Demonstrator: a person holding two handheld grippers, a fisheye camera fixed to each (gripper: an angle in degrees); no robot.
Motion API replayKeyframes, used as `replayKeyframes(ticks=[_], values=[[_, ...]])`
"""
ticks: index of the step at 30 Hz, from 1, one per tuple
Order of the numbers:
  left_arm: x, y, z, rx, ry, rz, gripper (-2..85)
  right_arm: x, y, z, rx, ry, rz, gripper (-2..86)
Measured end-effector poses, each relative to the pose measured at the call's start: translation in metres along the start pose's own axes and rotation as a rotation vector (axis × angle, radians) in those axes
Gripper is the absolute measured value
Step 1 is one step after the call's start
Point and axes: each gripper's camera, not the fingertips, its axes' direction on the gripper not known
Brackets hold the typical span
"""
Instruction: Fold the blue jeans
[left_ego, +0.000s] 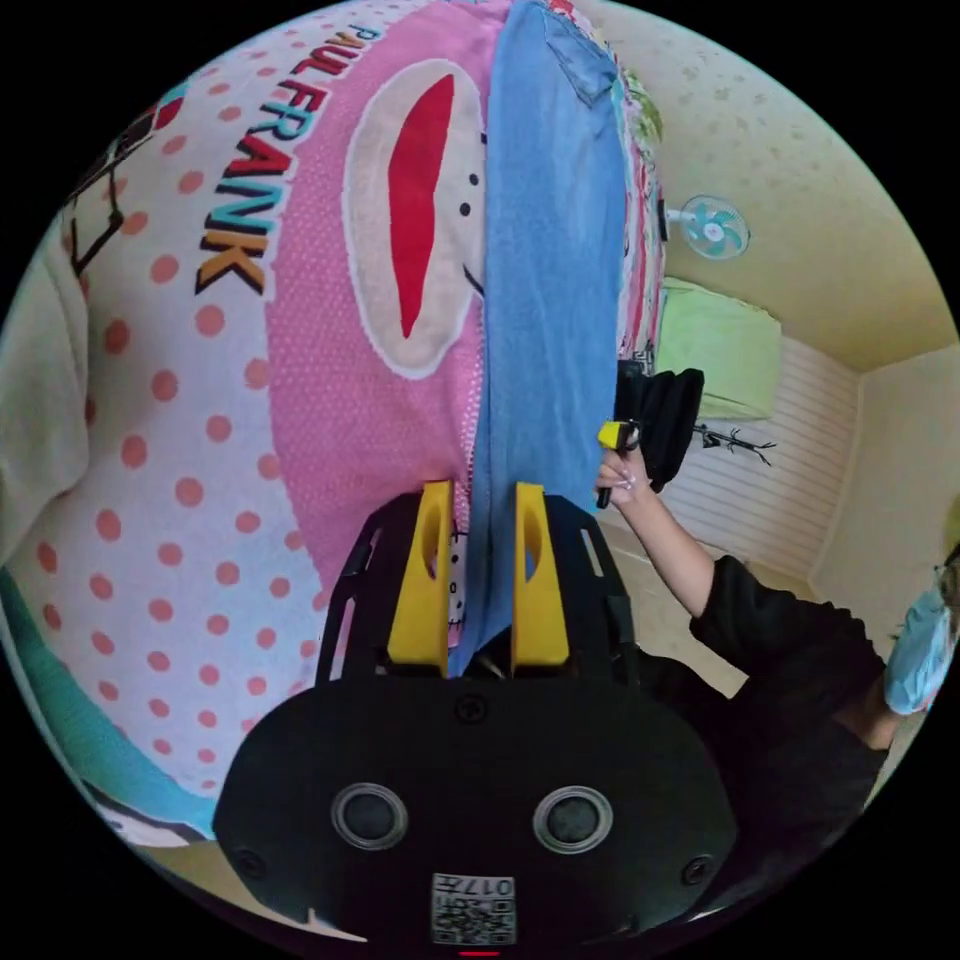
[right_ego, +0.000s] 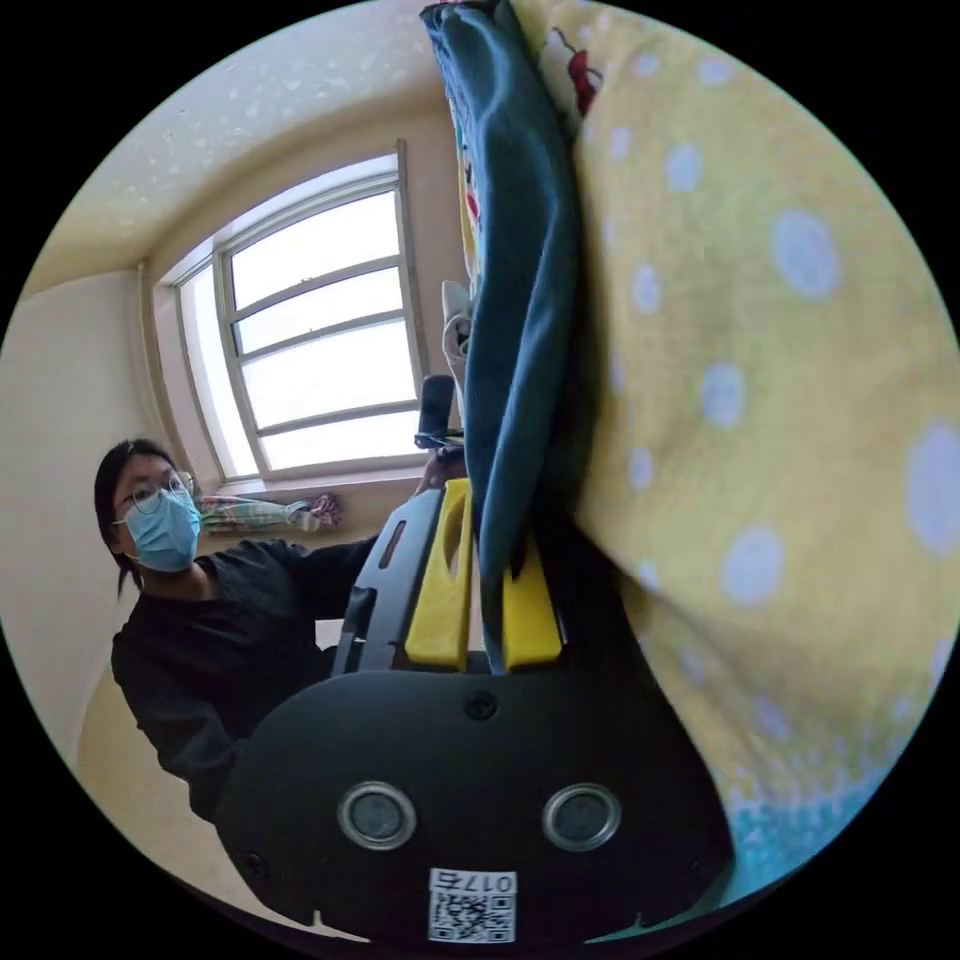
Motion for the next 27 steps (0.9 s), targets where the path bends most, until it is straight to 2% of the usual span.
replayKeyframes(ticks=[2, 6, 8, 10, 16, 20, 22, 24, 27], values=[[-0.015, 0.010, 0.013, 0.039, 0.168, -0.034, 7.2, -0.010, 0.010, 0.002, 0.037, -0.033, -0.022, 0.4], [-0.018, 0.027, 0.040, 0.094, 0.278, -0.051, 2.1, -0.048, 0.051, -0.003, 0.096, -0.004, -0.028, -0.4], [0.015, 0.051, 0.037, 0.216, 0.458, 0.089, 1.0, -0.081, 0.069, -0.008, 0.108, 0.002, -0.066, -0.5], [0.057, 0.080, 0.027, 0.288, 0.545, 0.238, 0.6, -0.126, 0.089, -0.009, 0.091, 0.022, -0.139, -0.6], [0.256, 0.203, -0.007, 0.444, 0.542, 0.704, -0.2, -0.334, 0.159, 0.000, 0.012, -0.024, -0.520, -0.7], [0.391, 0.260, -0.029, 0.577, 0.501, 0.949, -0.3, -0.505, 0.195, 0.009, -0.040, 0.119, -0.863, -0.7], [0.435, 0.271, -0.037, 0.634, 0.495, 1.011, -0.3, -0.567, 0.203, 0.012, -0.061, 0.174, -0.979, -0.7], [0.468, 0.272, -0.041, 0.703, 0.456, 1.015, -0.3, -0.625, 0.206, 0.017, -0.059, 0.327, -1.078, -0.7], [0.489, 0.244, -0.038, 0.758, 0.363, 0.904, -0.3, -0.639, 0.177, 0.012, -0.023, 0.499, -0.986, -0.7]])
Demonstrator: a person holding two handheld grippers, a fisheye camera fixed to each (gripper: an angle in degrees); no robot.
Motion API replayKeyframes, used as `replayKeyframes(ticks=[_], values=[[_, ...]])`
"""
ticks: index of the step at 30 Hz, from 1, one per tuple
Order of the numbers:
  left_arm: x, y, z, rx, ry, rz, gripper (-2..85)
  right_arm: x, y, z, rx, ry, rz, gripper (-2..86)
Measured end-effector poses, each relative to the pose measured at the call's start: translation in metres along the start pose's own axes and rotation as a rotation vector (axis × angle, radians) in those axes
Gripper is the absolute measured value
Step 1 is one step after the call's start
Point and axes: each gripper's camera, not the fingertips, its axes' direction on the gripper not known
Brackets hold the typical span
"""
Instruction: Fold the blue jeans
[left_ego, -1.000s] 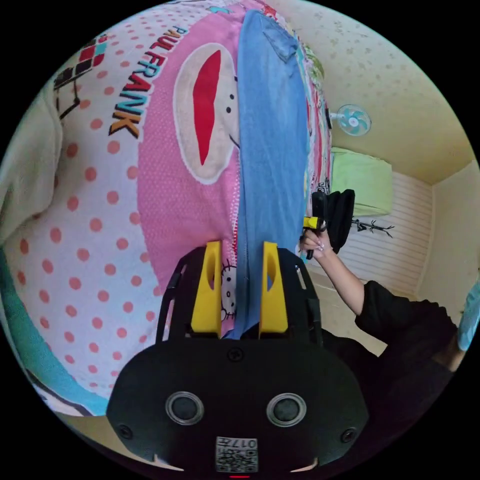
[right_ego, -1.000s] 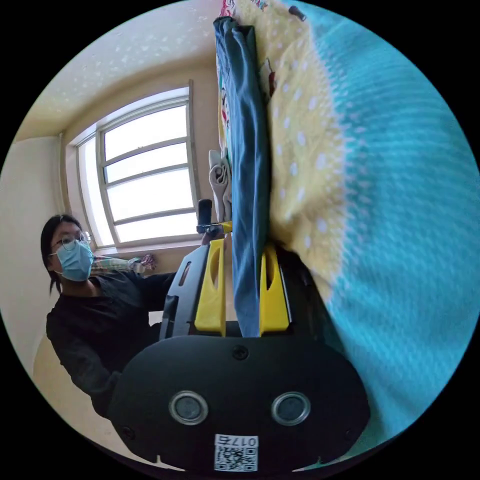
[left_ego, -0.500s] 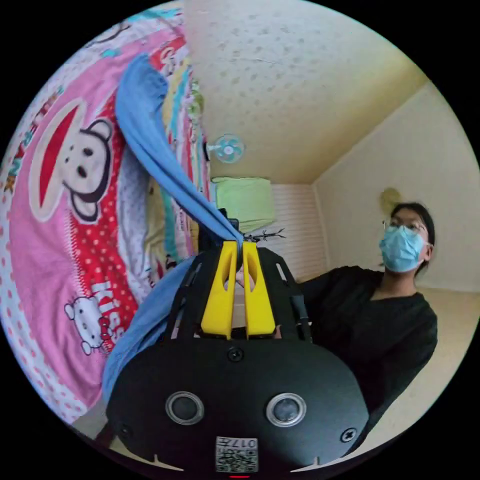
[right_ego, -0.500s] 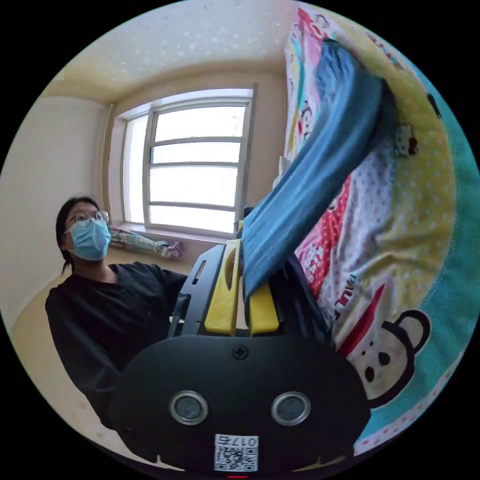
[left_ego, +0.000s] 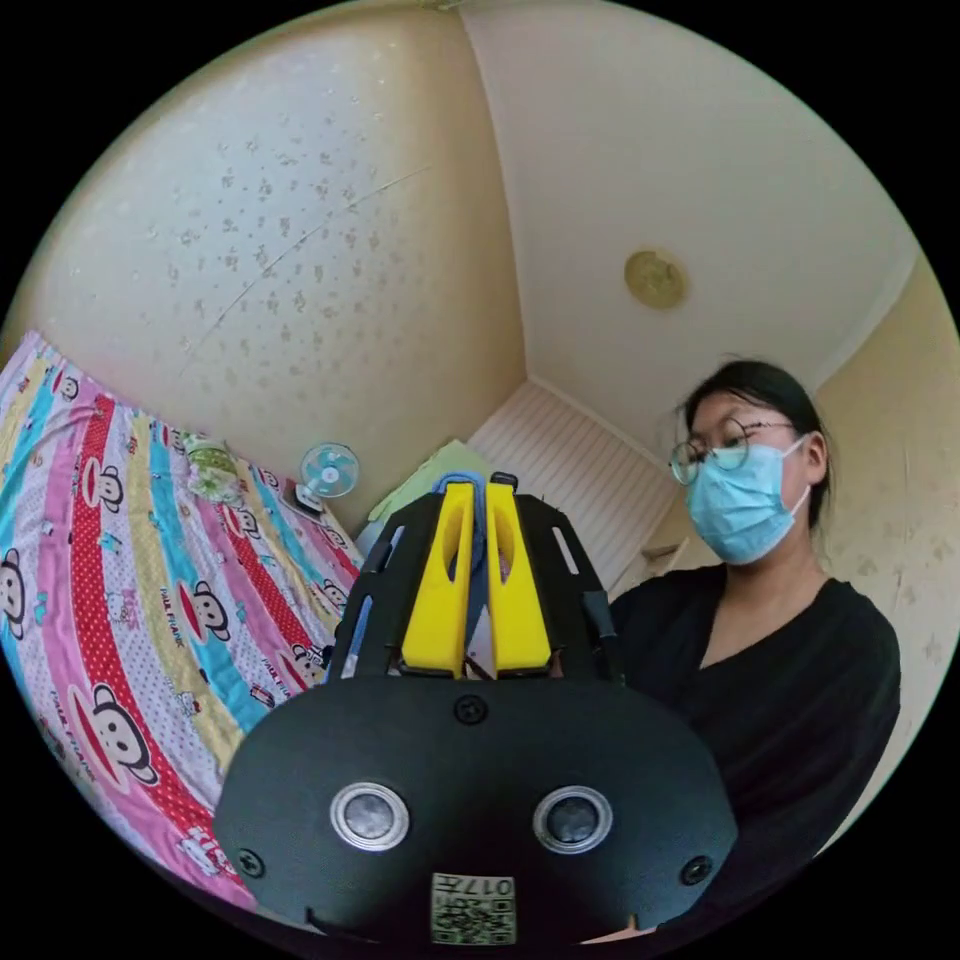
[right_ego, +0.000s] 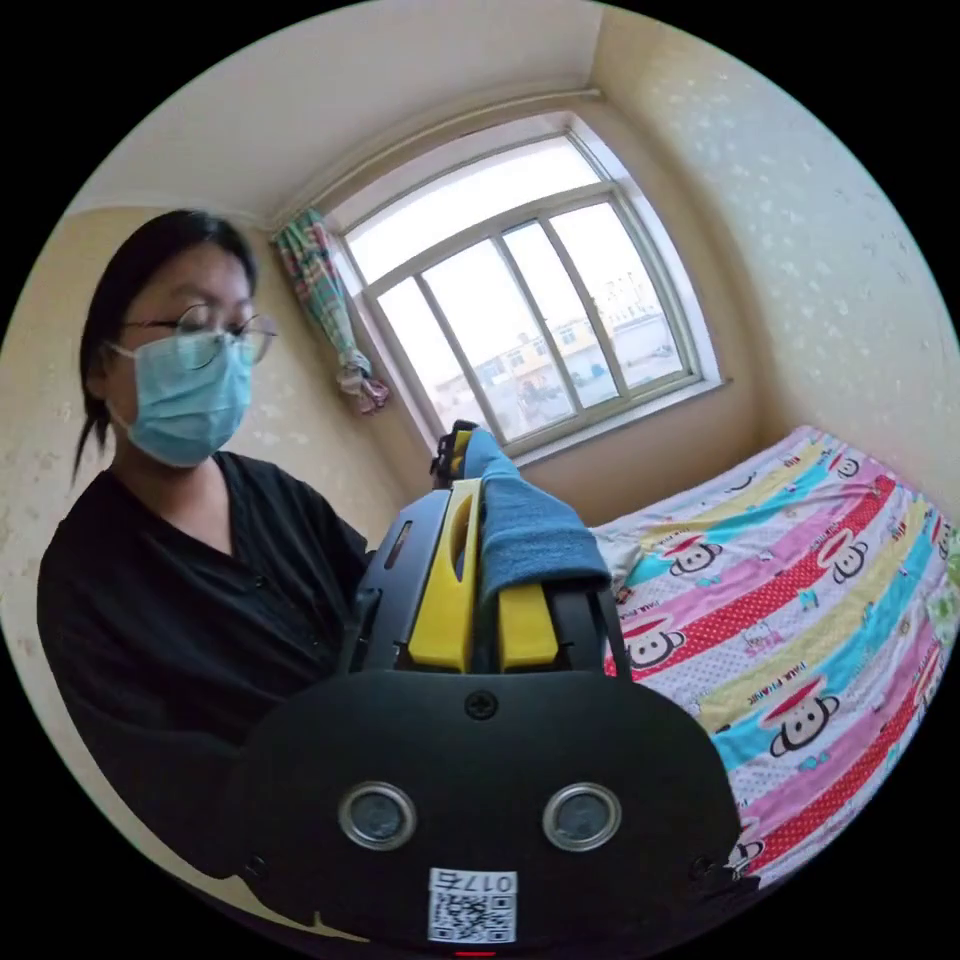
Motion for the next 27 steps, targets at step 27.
replayKeyframes(ticks=[27], values=[[-0.314, 0.435, 0.127, -0.452, -0.674, -1.027, 12.1, 0.213, 0.447, 0.119, -0.471, 0.200, 1.100, 12.9]])
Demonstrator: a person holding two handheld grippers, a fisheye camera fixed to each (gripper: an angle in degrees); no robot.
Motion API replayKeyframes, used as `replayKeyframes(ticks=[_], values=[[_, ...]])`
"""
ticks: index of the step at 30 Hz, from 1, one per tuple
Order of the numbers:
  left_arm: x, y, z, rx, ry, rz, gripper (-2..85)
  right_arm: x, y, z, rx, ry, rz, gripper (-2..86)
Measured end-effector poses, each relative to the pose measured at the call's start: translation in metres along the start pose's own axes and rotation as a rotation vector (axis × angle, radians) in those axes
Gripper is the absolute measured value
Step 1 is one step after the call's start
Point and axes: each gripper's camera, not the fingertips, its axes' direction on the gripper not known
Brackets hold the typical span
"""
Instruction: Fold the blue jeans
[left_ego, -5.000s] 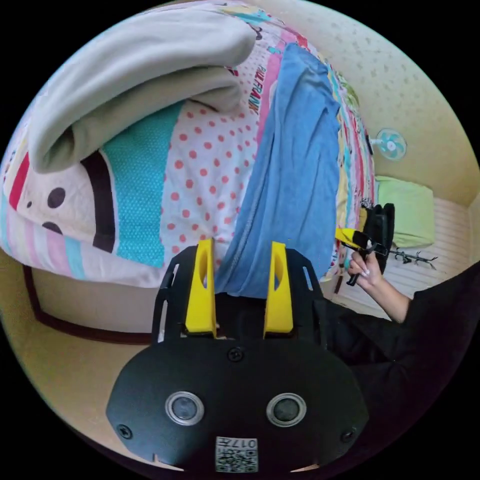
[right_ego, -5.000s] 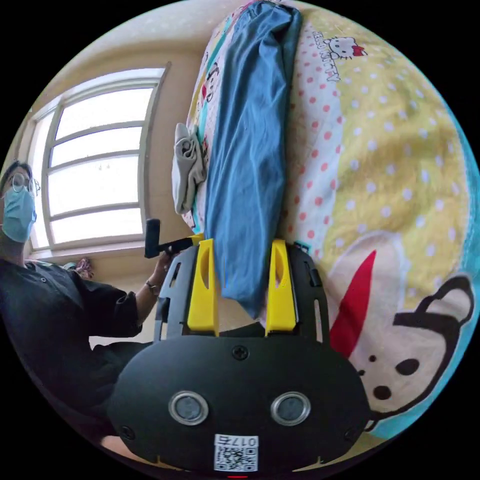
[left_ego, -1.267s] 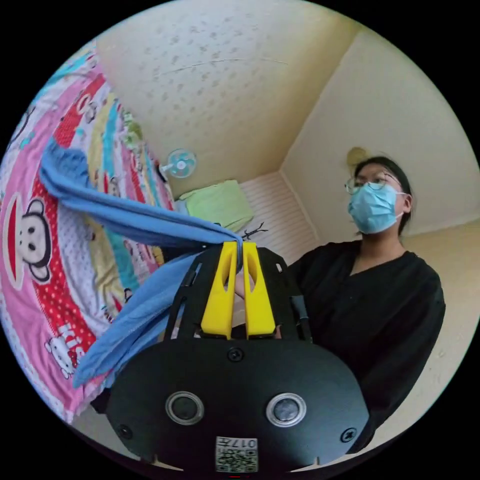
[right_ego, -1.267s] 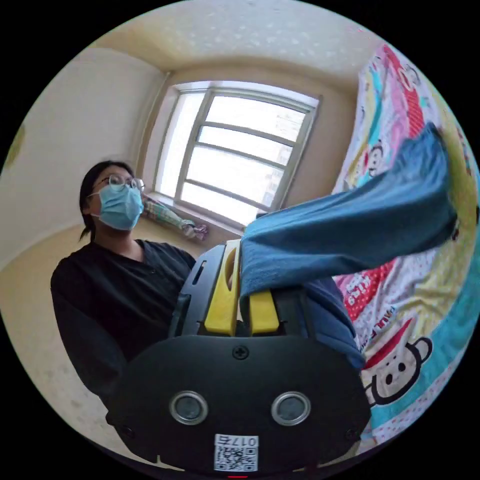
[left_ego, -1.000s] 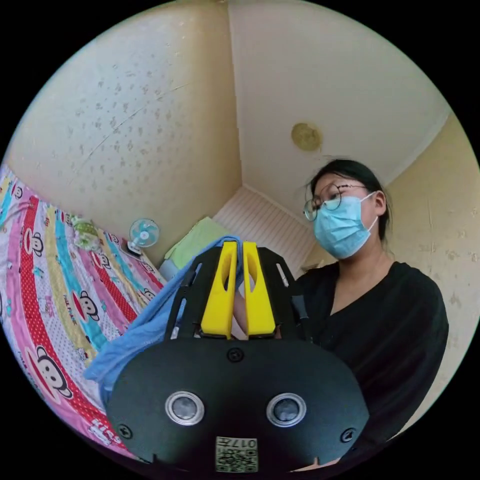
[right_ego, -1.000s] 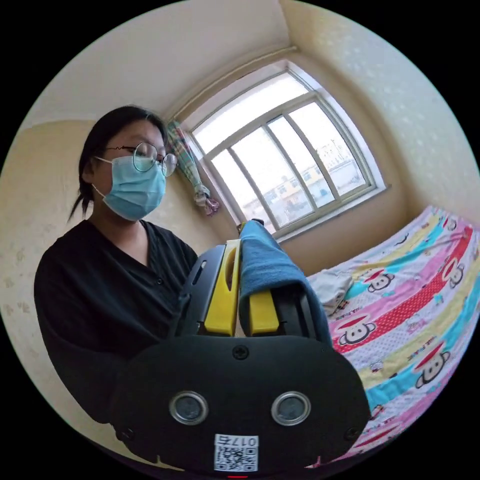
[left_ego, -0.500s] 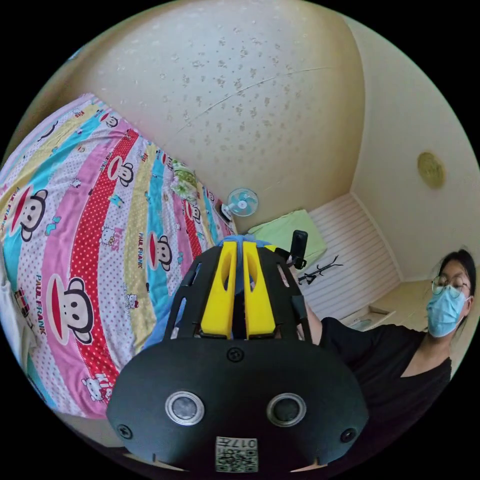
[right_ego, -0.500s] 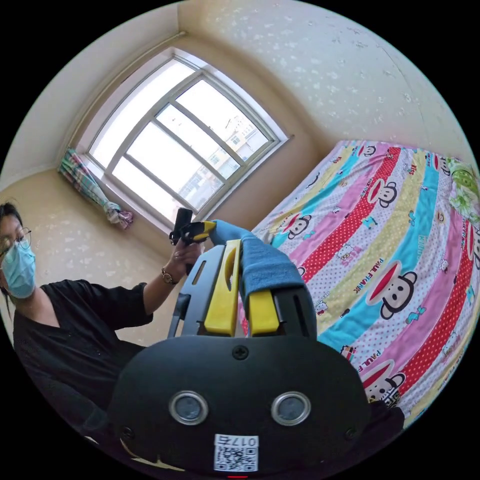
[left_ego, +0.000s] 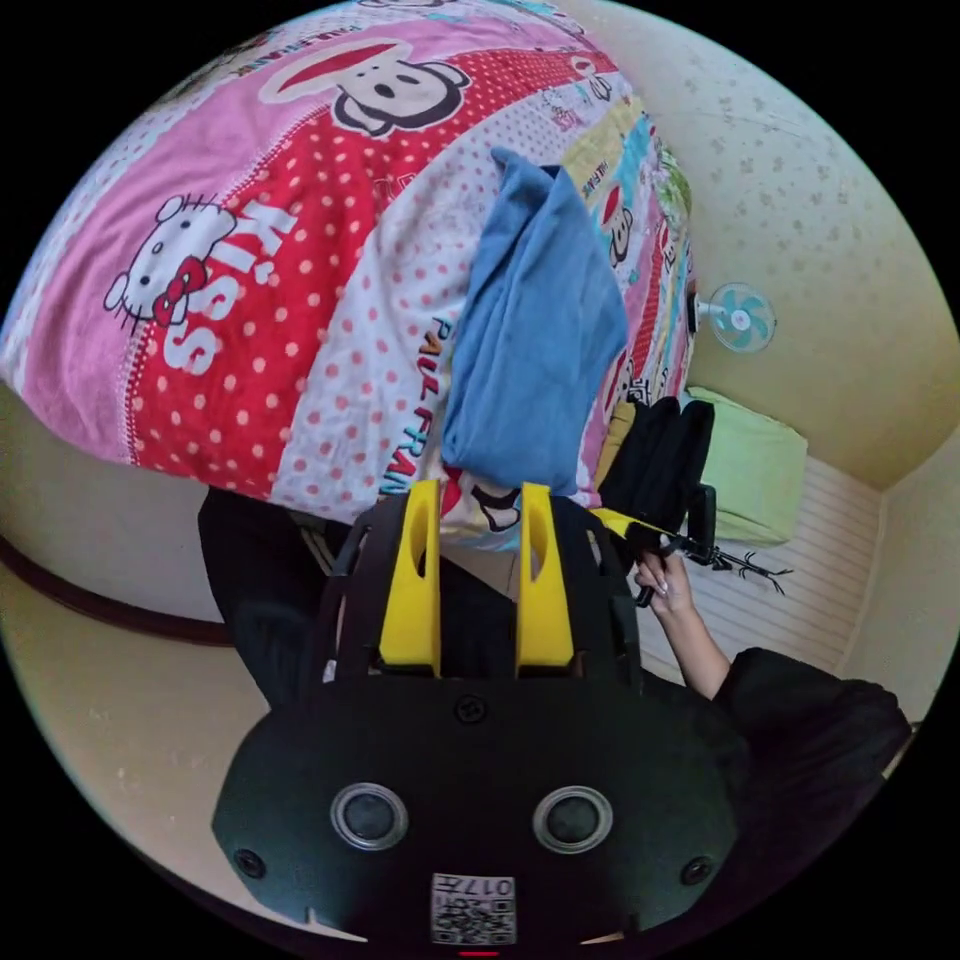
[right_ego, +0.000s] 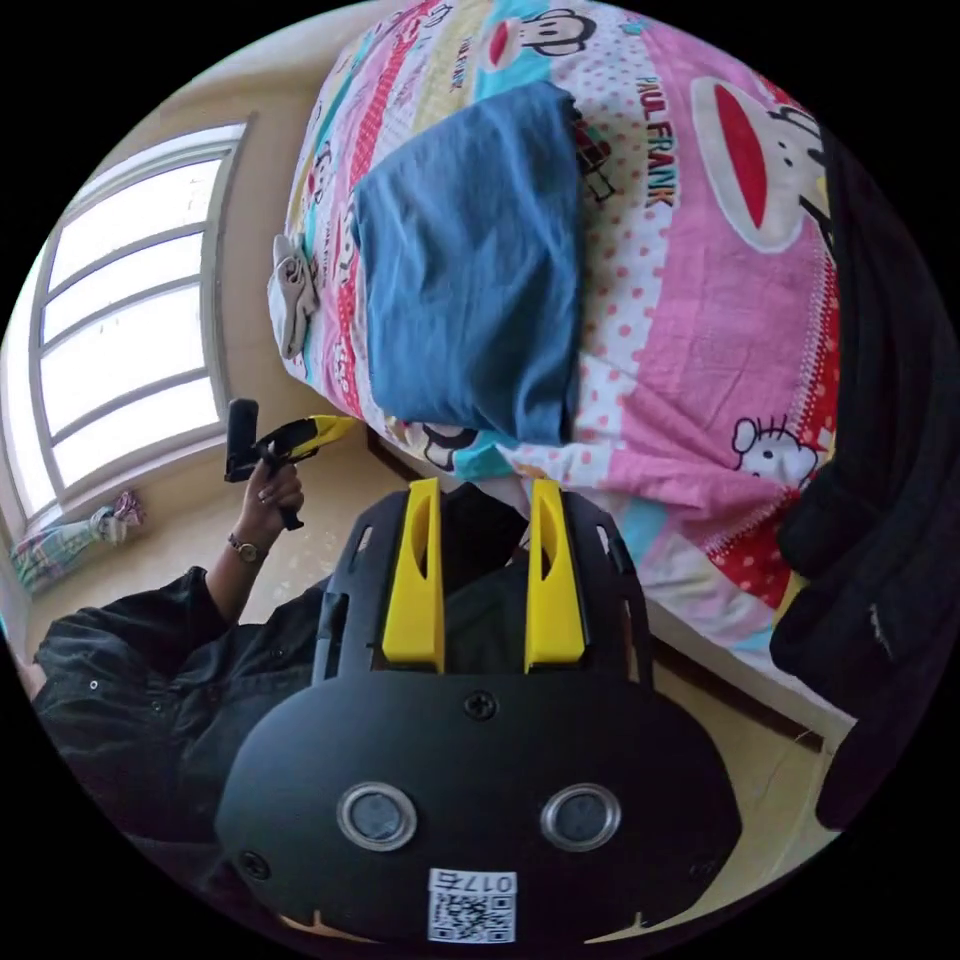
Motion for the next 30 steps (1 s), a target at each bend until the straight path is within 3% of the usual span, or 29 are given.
replayKeyframes(ticks=[6, 9, 12, 15, 18, 23, 30], values=[[0.009, -0.086, 0.000, 0.051, 0.031, 0.085, 15.5, 0.013, -0.074, -0.028, 0.231, -0.024, -0.008, 14.9], [0.000, -0.123, 0.045, -0.112, 0.059, 0.020, 15.3, 0.035, -0.104, 0.027, 0.086, -0.108, 0.086, 15.5], [0.010, -0.108, 0.048, -0.014, -0.011, 0.012, 12.6, 0.027, -0.068, 0.034, 0.296, -0.064, 0.181, 13.4], [0.017, -0.095, 0.034, -0.043, -0.022, 0.000, 8.0, 0.016, -0.052, 0.033, 0.155, -0.124, 0.171, 9.5], [0.016, -0.085, 0.005, -0.198, 0.140, 0.030, 7.6, -0.005, -0.029, 0.011, 0.074, -0.304, 0.057, 7.6], [0.012, -0.059, -0.144, -0.107, 0.413, 0.081, 7.5, -0.081, -0.009, -0.033, 0.090, -0.488, -0.130, 6.7], [0.009, -0.054, -0.378, 0.210, 0.374, 0.193, 7.6, -0.265, -0.089, -0.029, 0.019, -0.595, -0.525, 6.6]])
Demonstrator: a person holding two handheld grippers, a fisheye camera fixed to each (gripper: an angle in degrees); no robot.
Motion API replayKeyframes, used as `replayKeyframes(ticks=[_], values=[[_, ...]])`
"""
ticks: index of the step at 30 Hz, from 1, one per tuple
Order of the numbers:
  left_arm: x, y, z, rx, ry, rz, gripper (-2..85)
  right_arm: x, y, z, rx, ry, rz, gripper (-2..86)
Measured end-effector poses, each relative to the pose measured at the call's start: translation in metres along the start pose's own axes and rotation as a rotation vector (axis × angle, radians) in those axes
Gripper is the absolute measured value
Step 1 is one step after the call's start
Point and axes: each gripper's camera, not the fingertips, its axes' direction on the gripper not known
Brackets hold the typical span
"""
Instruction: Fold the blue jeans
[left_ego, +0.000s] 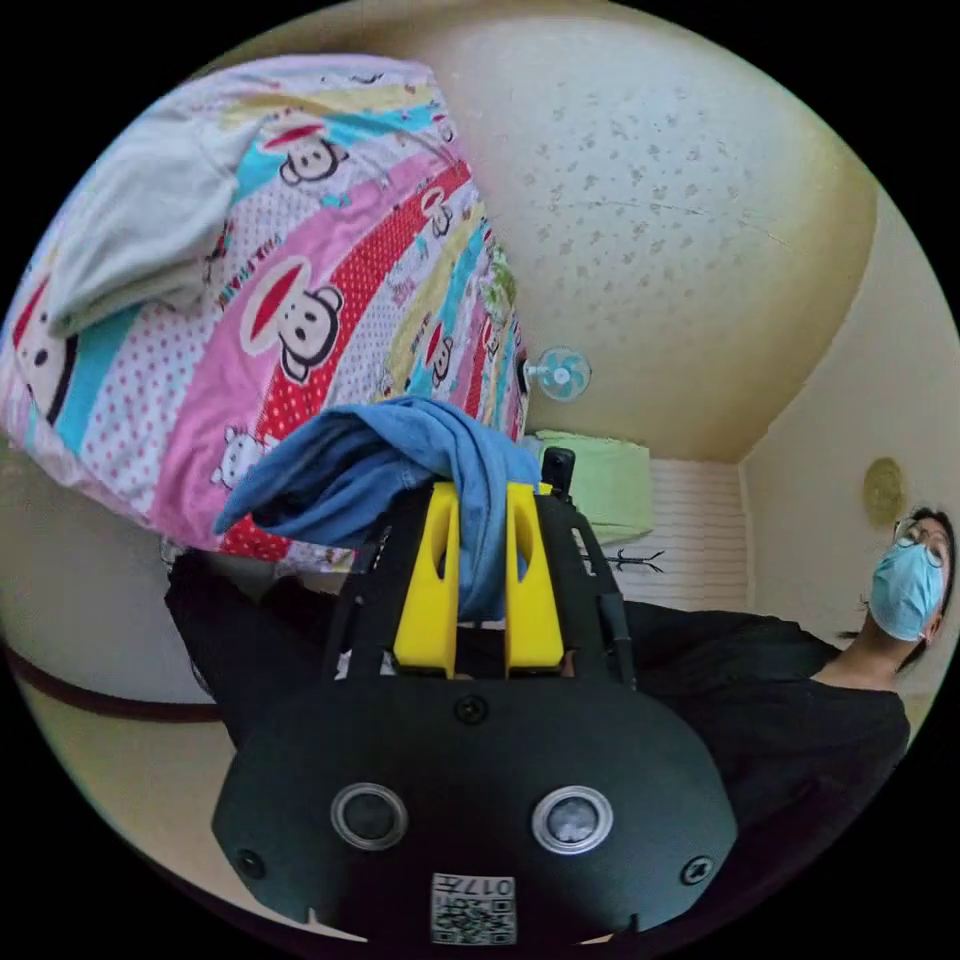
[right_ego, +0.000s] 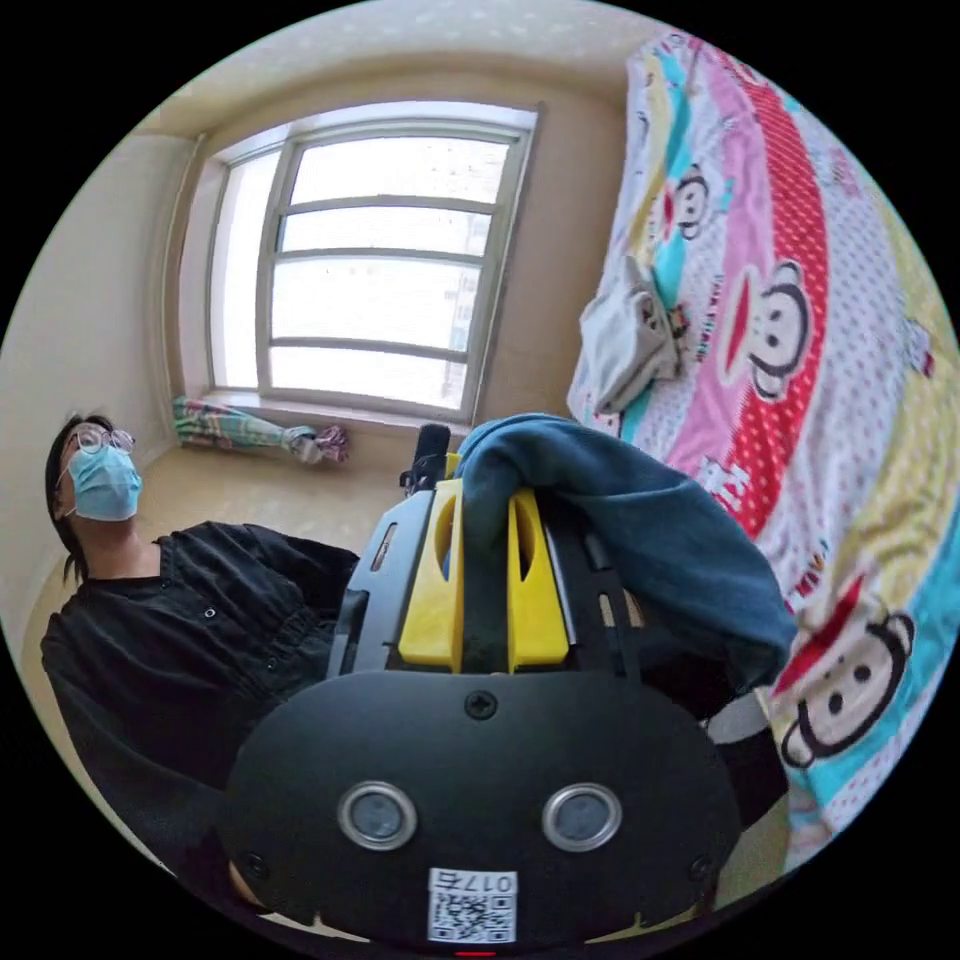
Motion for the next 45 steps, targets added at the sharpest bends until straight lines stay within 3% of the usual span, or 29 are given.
replayKeyframes(ticks=[6, 9, 11, 13, 15, 19, 20, 23, 26, 30, 35, 40, 45], values=[[0.050, -0.055, -0.161, 0.270, -0.148, 0.195, 8.1, -0.067, -0.149, 0.084, -0.138, 0.098, -0.245, 7.2], [0.017, -0.089, -0.198, 0.318, -0.243, 0.084, 10.5, -0.041, -0.191, 0.104, -0.170, 0.318, -0.122, 7.5], [-0.050, -0.100, -0.202, 0.329, -0.374, -0.117, 9.0, -0.002, -0.190, 0.101, -0.212, 0.420, -0.001, 6.4], [-0.127, -0.088, -0.191, 0.298, -0.292, -0.354, 4.0, 0.045, -0.164, 0.091, -0.288, 0.482, 0.133, 3.6], [-0.204, -0.059, -0.166, 0.236, -0.145, -0.534, 1.1, 0.105, -0.093, 0.065, -0.398, 0.590, 0.328, 1.9], [-0.332, 0.096, -0.102, 0.141, 0.053, -0.992, -0.3, 0.159, 0.064, -0.002, -0.491, 0.792, 0.669, 0.9], [-0.342, 0.152, -0.092, 0.099, 0.017, -1.148, -0.4, 0.164, 0.127, -0.026, -0.509, 0.841, 0.812, 0.7], [-0.332, 0.251, -0.079, 0.024, -0.073, -1.355, -0.6, 0.150, 0.278, -0.071, -0.527, 0.862, 1.160, 0.5], [-0.325, 0.288, -0.075, -0.134, -0.127, -1.434, -0.6, 0.114, 0.402, -0.091, -0.347, 0.745, 1.465, 0.4], [-0.330, 0.237, -0.095, -0.274, -0.340, -1.350, -0.6, 0.067, 0.491, -0.084, 0.200, 0.589, 1.601, 0.5], [-0.296, 0.035, -0.070, -0.319, -0.503, -0.922, -0.6, 0.054, 0.497, -0.084, 0.601, 0.555, 1.530, 1.0], [-0.172, -0.092, 0.033, -0.338, -0.572, -0.439, -0.6, 0.020, 0.447, -0.181, 0.915, 0.706, 1.148, 3.4], [-0.062, -0.080, 0.163, -0.399, -0.495, -0.098, -0.6, -0.049, 0.401, -0.300, 1.130, 0.843, 0.777, 8.0]])
